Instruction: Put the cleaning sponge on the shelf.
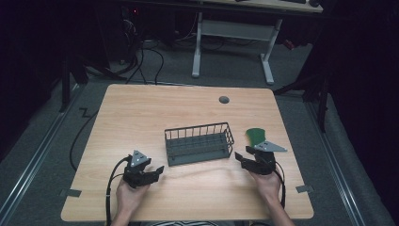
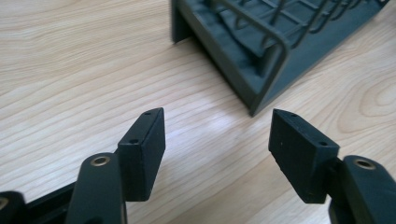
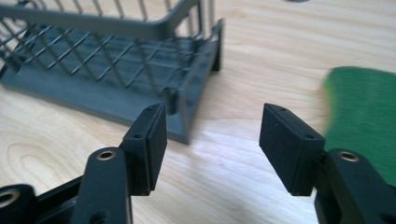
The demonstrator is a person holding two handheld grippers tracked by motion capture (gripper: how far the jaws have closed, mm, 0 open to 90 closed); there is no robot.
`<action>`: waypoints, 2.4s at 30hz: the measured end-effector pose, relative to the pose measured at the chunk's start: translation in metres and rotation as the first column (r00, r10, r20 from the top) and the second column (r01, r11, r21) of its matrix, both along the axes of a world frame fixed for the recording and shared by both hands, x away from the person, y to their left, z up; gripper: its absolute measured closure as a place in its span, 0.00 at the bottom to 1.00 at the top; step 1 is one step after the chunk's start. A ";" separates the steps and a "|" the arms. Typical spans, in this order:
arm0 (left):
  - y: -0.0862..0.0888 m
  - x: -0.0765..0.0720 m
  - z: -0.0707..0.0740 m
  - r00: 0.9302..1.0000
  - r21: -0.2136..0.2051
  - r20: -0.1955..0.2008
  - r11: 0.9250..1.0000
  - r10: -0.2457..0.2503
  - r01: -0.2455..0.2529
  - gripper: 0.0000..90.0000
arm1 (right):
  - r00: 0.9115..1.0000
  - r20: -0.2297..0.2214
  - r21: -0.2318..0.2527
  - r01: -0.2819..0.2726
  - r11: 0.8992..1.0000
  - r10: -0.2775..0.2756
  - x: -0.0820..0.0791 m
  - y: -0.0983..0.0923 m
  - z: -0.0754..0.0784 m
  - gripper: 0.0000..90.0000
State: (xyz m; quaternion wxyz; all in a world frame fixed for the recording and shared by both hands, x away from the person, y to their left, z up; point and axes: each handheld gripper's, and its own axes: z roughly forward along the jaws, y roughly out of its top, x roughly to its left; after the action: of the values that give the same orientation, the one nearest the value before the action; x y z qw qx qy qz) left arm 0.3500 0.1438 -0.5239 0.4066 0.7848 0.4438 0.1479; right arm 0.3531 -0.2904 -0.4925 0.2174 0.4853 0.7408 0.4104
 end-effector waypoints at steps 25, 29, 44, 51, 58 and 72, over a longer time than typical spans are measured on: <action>0.024 0.034 -0.011 0.987 0.129 0.022 0.979 0.158 -0.159 0.38 | 0.952 -0.062 -0.053 0.296 0.954 -0.299 0.055 -0.048 -0.002 0.27; 0.024 0.032 -0.012 0.987 0.123 0.029 0.979 0.160 -0.162 0.37 | 0.945 -0.097 -0.063 0.306 0.950 -0.311 0.068 -0.047 -0.008 0.25; 0.023 0.032 -0.012 0.989 0.122 0.024 0.981 0.147 -0.149 0.34 | 0.925 -0.196 -0.125 0.306 0.944 -0.325 0.086 -0.044 -0.024 0.28; 0.023 0.032 -0.012 0.989 0.123 0.024 0.981 0.147 -0.148 0.34 | 0.922 -0.210 -0.118 0.307 0.944 -0.326 0.087 -0.044 -0.022 0.32; 0.023 0.032 -0.012 0.989 0.122 0.024 0.982 0.145 -0.147 0.33 | 0.926 -0.196 -0.107 0.308 0.946 -0.323 0.083 -0.045 -0.016 0.33; 0.023 0.032 -0.012 0.989 0.121 0.024 0.982 0.145 -0.147 0.33 | 0.951 -0.153 -0.064 0.262 0.963 -0.268 0.069 -0.043 0.009 0.34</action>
State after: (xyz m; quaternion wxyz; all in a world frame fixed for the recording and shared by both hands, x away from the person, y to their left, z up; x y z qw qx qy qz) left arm 0.3819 0.1672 -0.5363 0.3491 0.7723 0.4874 0.2101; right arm 0.4218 -0.3332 -0.4837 0.2206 0.6069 0.6926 0.3213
